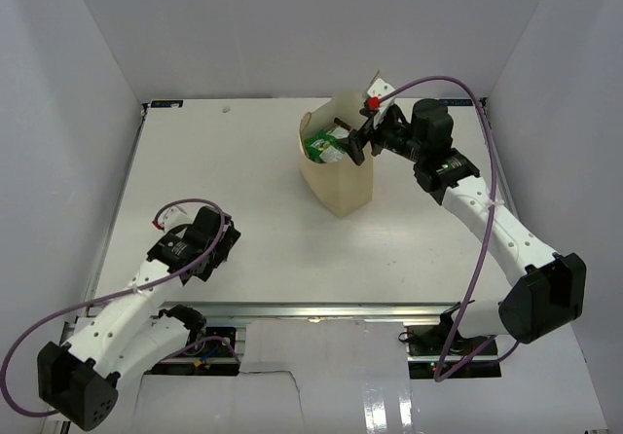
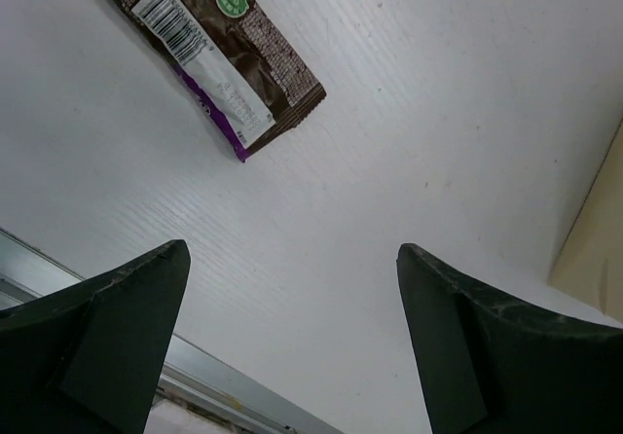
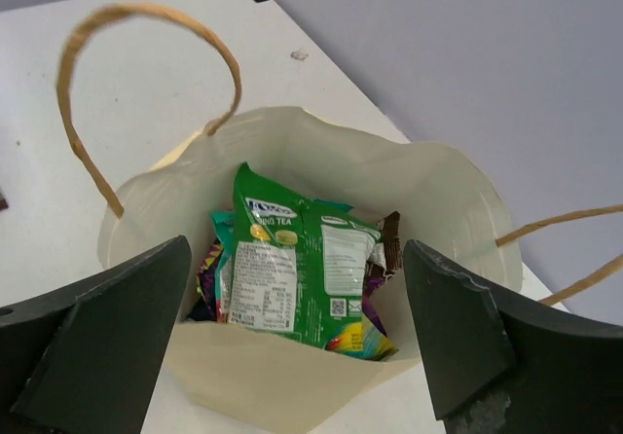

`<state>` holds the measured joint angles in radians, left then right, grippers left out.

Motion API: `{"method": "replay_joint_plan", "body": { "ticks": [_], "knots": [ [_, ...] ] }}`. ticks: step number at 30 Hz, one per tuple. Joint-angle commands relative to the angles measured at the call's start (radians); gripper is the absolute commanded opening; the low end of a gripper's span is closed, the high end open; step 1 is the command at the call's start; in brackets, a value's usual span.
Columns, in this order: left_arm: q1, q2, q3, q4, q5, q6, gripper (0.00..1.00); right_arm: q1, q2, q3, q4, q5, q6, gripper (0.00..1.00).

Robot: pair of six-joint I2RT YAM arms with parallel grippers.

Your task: Place the snacks into the paper bag

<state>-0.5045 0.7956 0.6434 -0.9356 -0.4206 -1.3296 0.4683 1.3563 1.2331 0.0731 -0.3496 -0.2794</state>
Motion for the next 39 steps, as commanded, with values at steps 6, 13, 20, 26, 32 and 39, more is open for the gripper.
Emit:
{"method": "replay_joint_plan", "body": {
  "ticks": [6, 13, 20, 26, 32, 39],
  "knots": [
    [0.238, 0.304, 0.142, -0.002, 0.006, 0.01, 0.97, -0.123, -0.083, 0.007, -0.208, -0.295, -0.165, 0.97],
    [0.419, 0.569, 0.15, 0.133, 0.155, 0.128, 0.89, -0.218, -0.215, -0.168, -0.274, -0.324, -0.179, 0.97],
    [0.475, 0.662, 0.165, 0.208, 0.203, 0.191, 0.54, -0.283, -0.307, -0.284, -0.308, -0.324, -0.187, 0.97],
    [0.475, 0.55, 0.231, 0.251, 0.264, 0.358, 0.03, -0.333, -0.341, -0.314, -0.308, -0.341, -0.169, 0.97],
    [0.446, 0.351, 0.347, 0.571, 0.61, 0.624, 0.0, -0.35, -0.332, -0.319, -0.302, -0.351, -0.161, 0.97],
    [0.315, 0.469, 0.626, 0.919, 0.826, 0.616, 0.0, -0.356, -0.335, -0.322, -0.303, -0.35, -0.15, 0.97]
  ]
}}
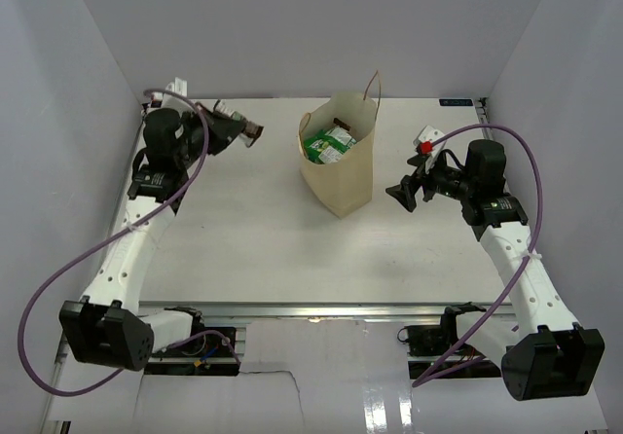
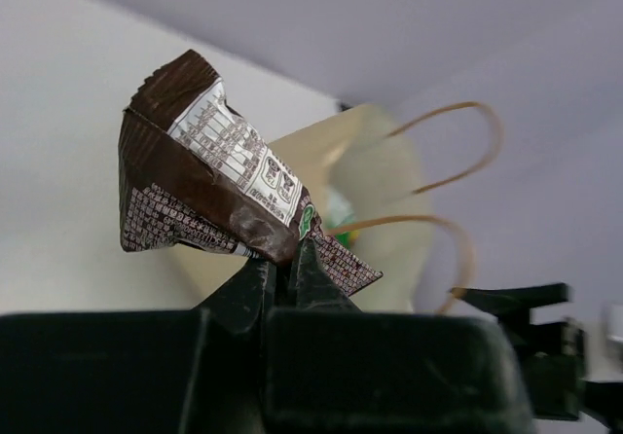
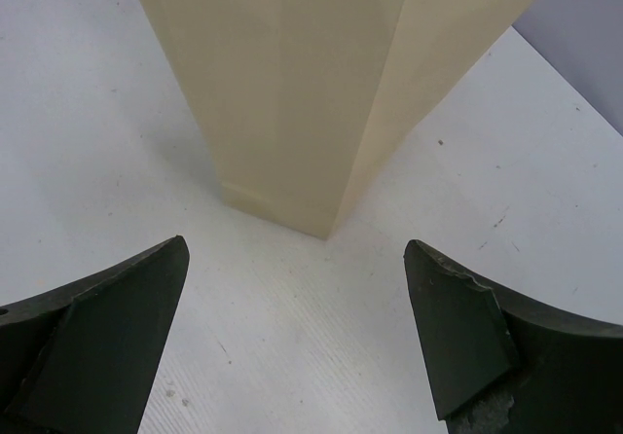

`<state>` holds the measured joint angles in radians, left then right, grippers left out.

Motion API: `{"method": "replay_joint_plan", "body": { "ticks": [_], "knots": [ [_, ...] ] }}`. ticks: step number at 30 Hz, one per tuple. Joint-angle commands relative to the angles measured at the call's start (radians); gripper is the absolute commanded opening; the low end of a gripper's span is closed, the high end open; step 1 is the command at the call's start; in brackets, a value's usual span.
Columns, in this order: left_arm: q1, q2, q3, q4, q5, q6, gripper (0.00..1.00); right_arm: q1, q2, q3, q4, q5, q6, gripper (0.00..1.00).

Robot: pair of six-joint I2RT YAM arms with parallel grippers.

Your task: Place the snacks into the paper bag

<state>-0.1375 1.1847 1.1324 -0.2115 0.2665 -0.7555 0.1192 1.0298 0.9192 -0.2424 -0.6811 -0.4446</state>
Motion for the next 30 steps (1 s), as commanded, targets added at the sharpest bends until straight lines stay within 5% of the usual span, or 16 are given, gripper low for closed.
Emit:
{"method": "replay_joint_plan", "body": {
  "ticks": [1, 9, 20, 28, 30],
  "knots": [
    [-0.092, 0.119, 0.195, 0.199, 0.142, 0.045, 0.0, -0.009, -0.011, -0.011, 0.012, -0.018, 0.017, 0.97],
    [-0.256, 0.522, 0.744, 0.148, 0.185, 0.074, 0.0, -0.019, -0.048, -0.046, 0.011, -0.008, 0.037, 0.97],
    [-0.378, 0.727, 0.926, -0.109, 0.137, 0.246, 0.02, -0.041, -0.074, -0.068, 0.006, 0.011, 0.038, 0.97],
    [-0.41, 0.742, 0.955, -0.19, 0.114, 0.298, 0.44, -0.046, -0.07, -0.072, 0.003, 0.015, 0.034, 0.97],
    [-0.41, 0.733, 0.975, -0.198, 0.103, 0.311, 0.64, -0.046, -0.068, -0.068, 0.0, 0.034, 0.038, 0.97]
  ]
}}
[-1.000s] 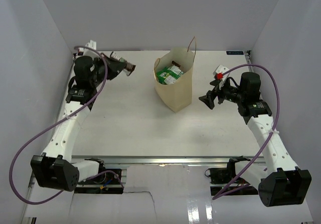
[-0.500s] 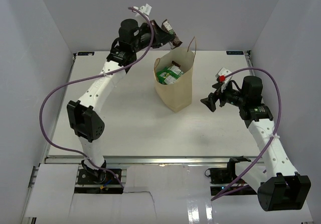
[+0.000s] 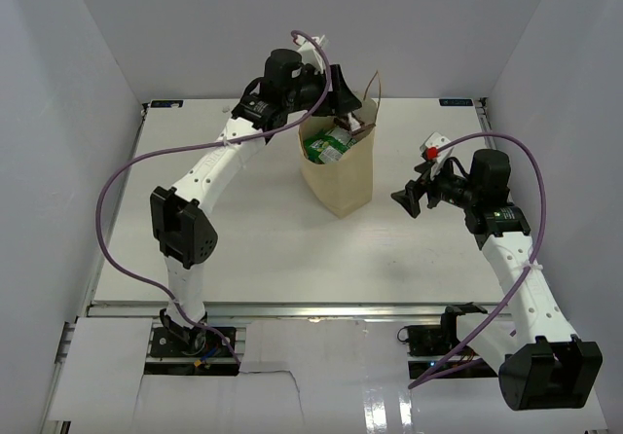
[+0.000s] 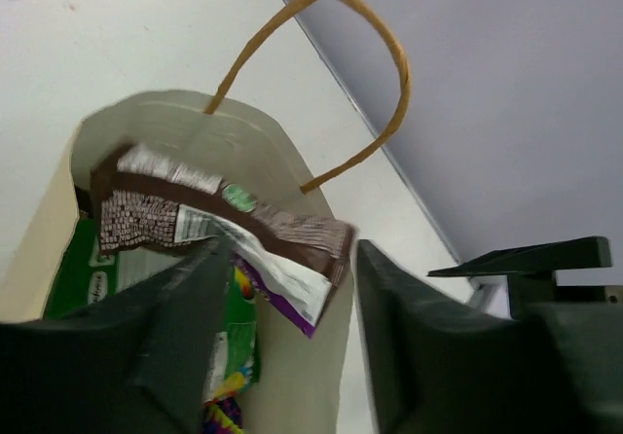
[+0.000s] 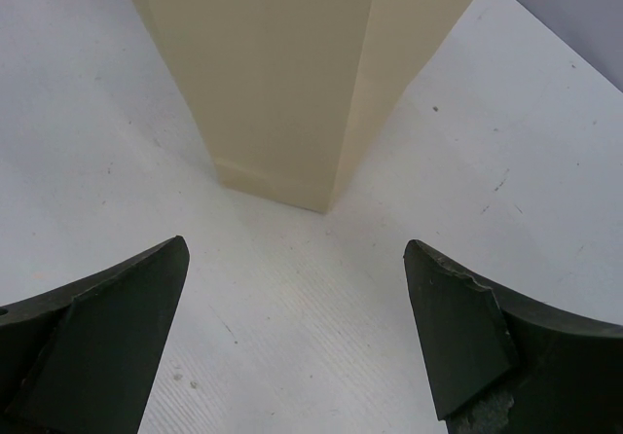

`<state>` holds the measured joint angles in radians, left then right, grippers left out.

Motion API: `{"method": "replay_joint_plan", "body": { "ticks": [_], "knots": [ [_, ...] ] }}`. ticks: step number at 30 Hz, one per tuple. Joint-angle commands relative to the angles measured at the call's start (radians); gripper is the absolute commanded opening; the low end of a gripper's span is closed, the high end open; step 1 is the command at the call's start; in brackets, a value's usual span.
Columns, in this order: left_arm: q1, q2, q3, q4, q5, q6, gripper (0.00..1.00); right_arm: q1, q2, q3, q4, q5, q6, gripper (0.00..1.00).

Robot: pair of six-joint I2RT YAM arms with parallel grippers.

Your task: Place the snacks into the paper bag

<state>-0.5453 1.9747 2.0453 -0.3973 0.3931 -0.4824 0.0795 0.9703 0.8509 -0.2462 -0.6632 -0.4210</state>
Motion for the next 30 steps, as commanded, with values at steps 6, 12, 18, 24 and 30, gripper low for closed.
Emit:
{"method": "replay_joint_plan", "body": {
  "ticks": [6, 12, 18, 24, 30],
  "knots": [
    [-0.002, -0.138, 0.084, -0.049, -0.15, 0.148, 0.88, -0.009, 0.008, 0.034, -0.037, 0.143, 0.087, 0.98],
    [-0.002, -0.46, -0.368, -0.008, -0.313, 0.215, 0.93, -0.012, -0.015, 0.048, -0.044, 0.377, 0.215, 0.9],
    [0.004, -0.972, -0.986, 0.086, -0.579, 0.09, 0.98, -0.012, -0.013, 0.083, -0.067, 0.654, 0.347, 0.9],
    [0.007, -1.387, -1.323, 0.06, -0.678, -0.054, 0.98, -0.014, -0.027, 0.1, -0.122, 0.818, 0.376, 0.9],
    [0.007, -1.492, -1.366, 0.003, -0.7, -0.082, 0.98, -0.012, -0.082, 0.063, -0.117, 0.832, 0.355, 0.9]
  ]
}}
